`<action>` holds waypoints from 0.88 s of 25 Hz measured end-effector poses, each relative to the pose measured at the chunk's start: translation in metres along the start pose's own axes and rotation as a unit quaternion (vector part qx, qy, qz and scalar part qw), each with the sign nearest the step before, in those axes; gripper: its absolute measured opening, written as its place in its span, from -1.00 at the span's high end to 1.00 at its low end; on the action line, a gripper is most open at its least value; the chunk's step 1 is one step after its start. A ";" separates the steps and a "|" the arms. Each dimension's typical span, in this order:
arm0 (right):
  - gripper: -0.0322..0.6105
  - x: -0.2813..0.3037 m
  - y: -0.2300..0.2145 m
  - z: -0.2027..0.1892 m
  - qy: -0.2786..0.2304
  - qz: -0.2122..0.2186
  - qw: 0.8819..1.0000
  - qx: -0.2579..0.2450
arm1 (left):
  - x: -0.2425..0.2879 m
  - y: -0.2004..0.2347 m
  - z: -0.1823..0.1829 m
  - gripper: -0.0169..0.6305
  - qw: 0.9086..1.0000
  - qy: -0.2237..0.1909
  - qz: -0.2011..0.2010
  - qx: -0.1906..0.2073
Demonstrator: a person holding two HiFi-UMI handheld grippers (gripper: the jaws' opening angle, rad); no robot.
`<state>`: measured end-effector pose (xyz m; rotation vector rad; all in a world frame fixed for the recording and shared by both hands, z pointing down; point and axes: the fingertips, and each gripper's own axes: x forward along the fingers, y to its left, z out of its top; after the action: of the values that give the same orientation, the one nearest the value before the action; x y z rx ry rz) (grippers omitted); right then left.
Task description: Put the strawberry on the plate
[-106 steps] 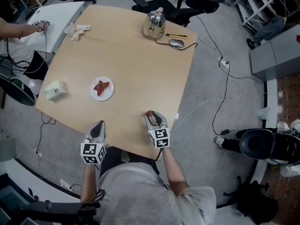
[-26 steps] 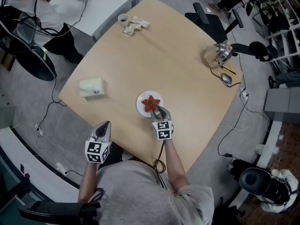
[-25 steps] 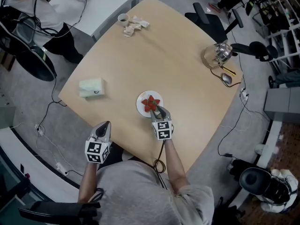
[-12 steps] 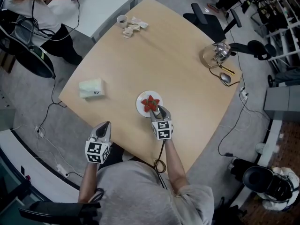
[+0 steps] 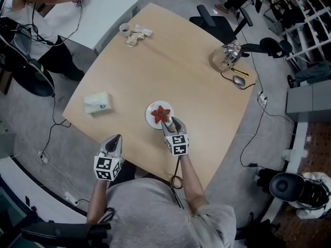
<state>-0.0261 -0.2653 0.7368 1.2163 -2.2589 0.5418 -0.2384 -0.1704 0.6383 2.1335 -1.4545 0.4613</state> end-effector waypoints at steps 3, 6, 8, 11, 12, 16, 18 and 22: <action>0.23 -0.012 -0.001 0.005 -0.011 -0.012 1.000 0.006 | 0.001 -0.005 0.006 0.89 1.000 -0.007 -0.014 0.009; 0.24 -0.027 -0.004 0.008 -0.021 -0.026 0.999 0.014 | 0.001 -0.011 0.013 0.89 0.999 -0.011 -0.027 0.018; 0.24 -0.038 -0.007 0.012 -0.032 -0.036 0.999 0.022 | 0.003 -0.015 0.018 0.89 0.999 -0.015 -0.038 0.025; 0.28 -0.054 -0.012 0.017 -0.051 -0.052 0.997 0.038 | 0.007 -0.023 0.023 0.89 0.998 -0.018 -0.055 0.036; 0.29 -0.061 -0.014 0.019 -0.058 -0.060 0.996 0.042 | 0.008 -0.026 0.024 0.89 0.997 -0.019 -0.062 0.040; 0.38 -0.089 -0.024 0.029 -0.085 -0.090 0.991 0.059 | 0.015 -0.045 0.038 0.89 0.993 -0.026 -0.093 0.062; 0.46 -0.105 -0.029 0.033 -0.100 -0.104 0.987 0.069 | 0.019 -0.056 0.044 0.89 0.991 -0.028 -0.110 0.073; 0.55 -0.139 -0.040 0.036 -0.126 -0.135 0.979 0.084 | 0.027 -0.085 0.050 0.89 0.984 -0.031 -0.148 0.097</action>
<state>0.0635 -0.2166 0.6280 1.7319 -2.2322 0.5051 -0.1501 -0.1948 0.5940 2.4889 -1.1347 0.4416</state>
